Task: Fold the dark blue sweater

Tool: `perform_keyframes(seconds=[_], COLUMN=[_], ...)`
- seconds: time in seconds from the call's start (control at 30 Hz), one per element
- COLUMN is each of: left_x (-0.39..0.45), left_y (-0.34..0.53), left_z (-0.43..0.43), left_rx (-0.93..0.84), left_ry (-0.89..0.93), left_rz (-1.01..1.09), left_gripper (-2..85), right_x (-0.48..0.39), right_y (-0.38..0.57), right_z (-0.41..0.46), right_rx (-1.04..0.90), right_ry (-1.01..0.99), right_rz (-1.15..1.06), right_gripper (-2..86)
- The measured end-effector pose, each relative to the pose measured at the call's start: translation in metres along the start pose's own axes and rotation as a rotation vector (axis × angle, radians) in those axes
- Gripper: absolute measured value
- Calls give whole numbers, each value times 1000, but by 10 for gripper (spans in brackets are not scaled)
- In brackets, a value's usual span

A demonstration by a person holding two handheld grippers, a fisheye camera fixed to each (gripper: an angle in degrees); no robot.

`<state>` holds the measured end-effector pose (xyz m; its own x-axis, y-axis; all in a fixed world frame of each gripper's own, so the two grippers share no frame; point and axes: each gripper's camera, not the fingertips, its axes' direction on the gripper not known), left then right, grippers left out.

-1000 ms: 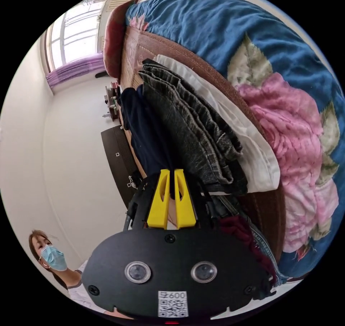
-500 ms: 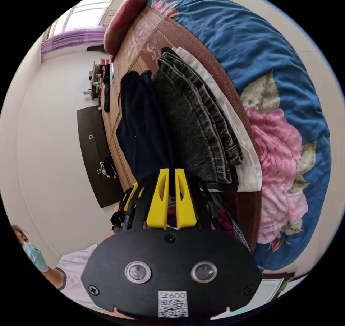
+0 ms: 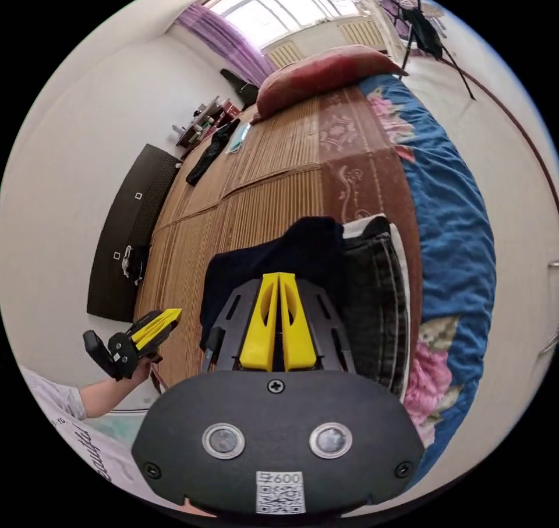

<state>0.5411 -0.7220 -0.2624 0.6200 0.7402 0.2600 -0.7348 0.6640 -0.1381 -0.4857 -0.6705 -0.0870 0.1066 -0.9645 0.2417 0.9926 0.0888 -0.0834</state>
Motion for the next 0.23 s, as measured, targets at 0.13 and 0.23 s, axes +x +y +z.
perform_keyframes(seconds=[0.13,0.23], left_x=[-22,-38], left_y=[-35,-29], left_z=[66,129], left_rx=[58,7], left_ry=[128,302], left_rz=[-88,-120], left_gripper=[2,4], right_x=[-17,-11], right_y=[-9,3], right_z=[49,64], right_rx=[-49,-42], right_ry=[58,17], right_rz=[18,80], right_gripper=[-8,-8])
